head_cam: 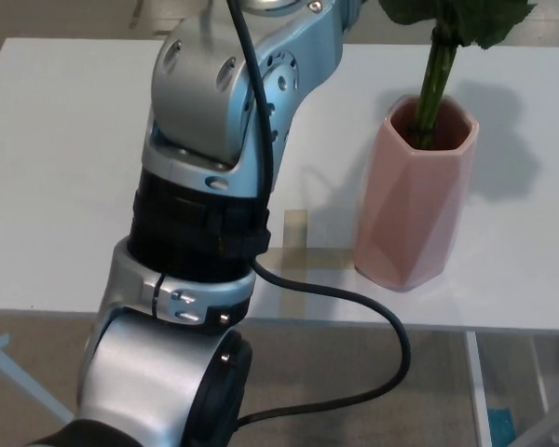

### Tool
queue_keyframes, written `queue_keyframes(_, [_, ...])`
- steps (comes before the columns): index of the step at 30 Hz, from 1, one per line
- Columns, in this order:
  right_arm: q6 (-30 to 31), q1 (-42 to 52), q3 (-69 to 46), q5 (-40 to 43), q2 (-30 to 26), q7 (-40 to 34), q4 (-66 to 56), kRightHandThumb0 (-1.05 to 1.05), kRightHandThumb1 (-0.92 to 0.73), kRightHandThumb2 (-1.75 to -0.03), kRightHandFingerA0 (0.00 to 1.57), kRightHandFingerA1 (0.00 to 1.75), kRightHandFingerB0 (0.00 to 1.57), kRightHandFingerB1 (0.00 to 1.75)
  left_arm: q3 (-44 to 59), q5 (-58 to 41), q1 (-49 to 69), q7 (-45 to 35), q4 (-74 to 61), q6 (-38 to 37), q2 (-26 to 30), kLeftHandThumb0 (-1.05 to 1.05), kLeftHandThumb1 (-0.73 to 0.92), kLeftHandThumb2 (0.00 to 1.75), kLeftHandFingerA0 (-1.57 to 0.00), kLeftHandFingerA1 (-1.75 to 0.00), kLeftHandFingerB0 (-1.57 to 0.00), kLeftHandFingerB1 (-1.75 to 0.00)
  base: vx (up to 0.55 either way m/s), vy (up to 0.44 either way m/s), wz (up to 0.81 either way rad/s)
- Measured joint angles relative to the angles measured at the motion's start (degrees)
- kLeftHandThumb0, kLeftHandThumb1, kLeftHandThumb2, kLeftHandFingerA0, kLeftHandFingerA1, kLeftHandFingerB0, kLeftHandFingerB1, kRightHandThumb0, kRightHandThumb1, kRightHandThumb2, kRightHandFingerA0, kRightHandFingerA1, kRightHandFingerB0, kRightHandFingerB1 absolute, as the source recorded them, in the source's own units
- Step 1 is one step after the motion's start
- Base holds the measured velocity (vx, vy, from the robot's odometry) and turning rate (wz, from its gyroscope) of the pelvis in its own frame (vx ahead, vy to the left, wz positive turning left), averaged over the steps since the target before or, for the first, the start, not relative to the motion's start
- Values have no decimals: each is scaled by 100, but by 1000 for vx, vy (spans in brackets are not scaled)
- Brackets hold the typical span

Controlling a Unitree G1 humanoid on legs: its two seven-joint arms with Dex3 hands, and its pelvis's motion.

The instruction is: Use the left hand to pick up the rose and then lift and insert it into the pink vase.

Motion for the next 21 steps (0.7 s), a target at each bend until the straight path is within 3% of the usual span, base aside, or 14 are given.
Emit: queue_keyframes(21, [26, -59, 29, -1, -7, 5, 5, -27, -63, -58, 72, 44, 61, 41, -212, 152, 213, 14, 205, -383, -43, -19, 81, 66, -103, -138, -83, -69, 0, 0, 0])
